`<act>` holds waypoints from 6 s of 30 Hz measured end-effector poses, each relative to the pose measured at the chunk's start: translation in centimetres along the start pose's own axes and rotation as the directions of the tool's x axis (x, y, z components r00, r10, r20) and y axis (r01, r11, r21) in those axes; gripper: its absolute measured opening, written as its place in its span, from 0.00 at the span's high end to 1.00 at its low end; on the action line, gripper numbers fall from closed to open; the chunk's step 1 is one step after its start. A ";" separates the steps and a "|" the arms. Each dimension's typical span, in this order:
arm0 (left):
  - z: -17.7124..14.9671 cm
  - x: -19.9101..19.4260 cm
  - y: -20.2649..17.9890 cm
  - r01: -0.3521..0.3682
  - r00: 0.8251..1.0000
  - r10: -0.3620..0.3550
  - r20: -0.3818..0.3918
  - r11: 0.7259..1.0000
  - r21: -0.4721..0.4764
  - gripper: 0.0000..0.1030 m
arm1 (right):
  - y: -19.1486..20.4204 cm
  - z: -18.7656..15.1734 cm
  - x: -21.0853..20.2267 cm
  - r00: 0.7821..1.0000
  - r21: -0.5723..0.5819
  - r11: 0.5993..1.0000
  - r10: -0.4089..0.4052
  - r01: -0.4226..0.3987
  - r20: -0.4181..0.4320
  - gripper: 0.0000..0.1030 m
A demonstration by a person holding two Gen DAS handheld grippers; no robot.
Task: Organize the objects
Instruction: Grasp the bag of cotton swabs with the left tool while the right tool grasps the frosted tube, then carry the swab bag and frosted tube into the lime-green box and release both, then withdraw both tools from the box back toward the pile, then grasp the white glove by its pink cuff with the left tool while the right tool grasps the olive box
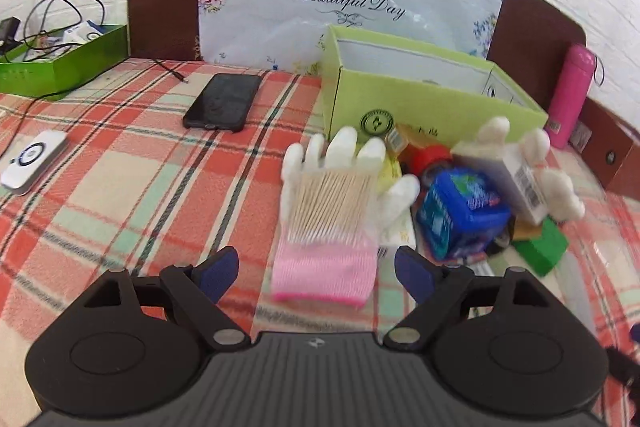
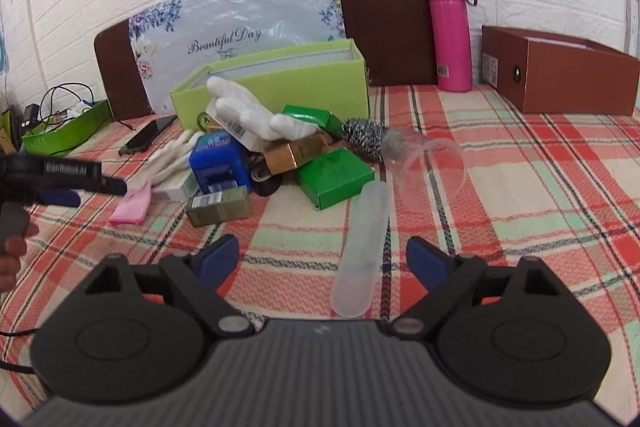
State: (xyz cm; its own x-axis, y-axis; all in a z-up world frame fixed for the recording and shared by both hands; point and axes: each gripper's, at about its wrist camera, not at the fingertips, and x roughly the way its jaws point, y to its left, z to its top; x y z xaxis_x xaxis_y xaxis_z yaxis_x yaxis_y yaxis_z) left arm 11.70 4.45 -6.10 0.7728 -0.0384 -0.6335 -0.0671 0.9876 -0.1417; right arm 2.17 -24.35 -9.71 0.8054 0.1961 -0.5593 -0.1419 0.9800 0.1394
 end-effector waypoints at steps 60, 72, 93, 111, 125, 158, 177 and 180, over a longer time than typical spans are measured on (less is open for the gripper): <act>-5.1 -2.8 -5.2 0.264 0.951 -0.236 -0.200 0.956 0.127 0.78 | -0.7 1.1 2.0 0.998 0.030 1.000 -0.001 0.003 -0.061 0.74; 5.2 -6.3 -5.5 0.359 0.931 -0.364 0.018 0.926 0.119 0.78 | 0.6 13.2 -0.4 0.975 -0.053 0.984 0.177 -0.171 0.133 0.74; 17.2 12.2 -7.3 0.282 0.959 -0.281 0.015 0.958 -0.052 0.78 | 1.5 23.9 21.7 0.989 -0.360 0.929 0.121 -0.084 0.080 0.74; 17.1 16.9 -7.2 0.218 0.973 -0.222 -0.056 0.974 -0.067 0.26 | -0.2 23.1 25.2 0.997 -0.377 0.922 0.082 -0.082 -0.017 0.31; 9.7 6.1 -7.4 0.170 0.984 -0.168 -0.059 0.985 0.041 0.24 | -3.2 16.8 7.1 0.972 -0.074 0.996 0.064 -0.049 0.227 0.00; -0.9 2.9 -0.5 -0.011 0.998 0.004 -0.062 0.994 -0.111 0.20 | 3.0 0.0 1.4 0.993 -0.039 0.994 0.107 -0.106 0.040 0.00; -4.1 -0.4 2.6 0.164 0.970 -0.164 -0.181 0.986 -0.018 0.88 | 7.6 3.9 10.3 0.979 -0.132 0.973 0.178 -0.191 -0.103 0.05; -4.2 -0.6 2.6 0.180 0.966 -0.181 -0.186 0.983 -0.023 0.88 | 8.1 3.9 11.8 0.975 -0.131 0.971 0.181 -0.198 -0.130 0.15</act>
State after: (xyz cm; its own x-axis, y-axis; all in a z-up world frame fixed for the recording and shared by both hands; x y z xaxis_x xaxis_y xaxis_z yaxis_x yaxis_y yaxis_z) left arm 8.37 6.35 -9.27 0.6409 -0.2443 -0.7277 0.0589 0.9609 -0.2707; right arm 12.74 -14.26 -11.99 0.6847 0.3731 -0.6261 -0.3729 0.9174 0.1388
